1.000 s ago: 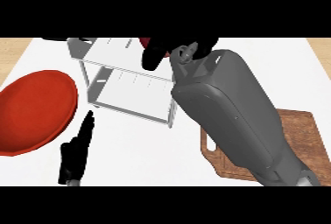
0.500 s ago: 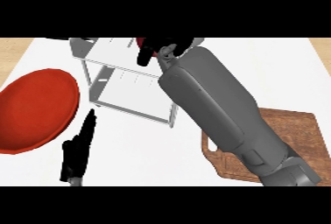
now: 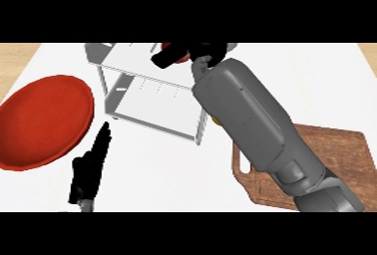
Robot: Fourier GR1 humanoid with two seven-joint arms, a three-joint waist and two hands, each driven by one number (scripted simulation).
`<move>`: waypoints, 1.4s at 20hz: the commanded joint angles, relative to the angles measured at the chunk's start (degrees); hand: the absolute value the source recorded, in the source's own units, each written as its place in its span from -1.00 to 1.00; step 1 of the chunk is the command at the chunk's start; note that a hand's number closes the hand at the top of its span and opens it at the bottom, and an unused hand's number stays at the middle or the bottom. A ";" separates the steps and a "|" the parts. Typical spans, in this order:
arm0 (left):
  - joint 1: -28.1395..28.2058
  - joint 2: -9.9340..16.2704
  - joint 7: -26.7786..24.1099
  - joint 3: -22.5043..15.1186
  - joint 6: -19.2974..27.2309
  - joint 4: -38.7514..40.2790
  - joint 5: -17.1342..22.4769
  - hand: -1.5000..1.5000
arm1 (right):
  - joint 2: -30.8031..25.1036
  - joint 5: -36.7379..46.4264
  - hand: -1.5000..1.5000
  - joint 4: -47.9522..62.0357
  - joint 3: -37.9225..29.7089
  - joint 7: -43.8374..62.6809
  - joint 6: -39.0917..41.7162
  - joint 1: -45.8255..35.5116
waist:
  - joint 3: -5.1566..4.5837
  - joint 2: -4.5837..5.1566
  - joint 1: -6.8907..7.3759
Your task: Pick the pear from the cutting board and place it in the tiered basket
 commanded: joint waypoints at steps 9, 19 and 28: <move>3.95 -0.39 2.28 0.90 0.99 -1.77 0.30 0.00 | -1.17 -4.11 -1.00 -3.36 -3.40 -8.47 -21.75 0.39 | -0.20 -0.84 -2.64; 6.97 0.57 1.20 3.46 1.16 -2.63 1.37 0.00 | -18.36 -2.77 -1.00 -23.28 -9.83 4.38 -16.61 13.39 | -0.16 -1.80 -6.19; 6.53 -1.56 -0.74 3.06 2.72 -0.63 0.33 0.00 | -33.14 -18.25 -1.00 -53.63 -19.65 4.19 -2.72 40.48 | -0.10 -1.54 -7.94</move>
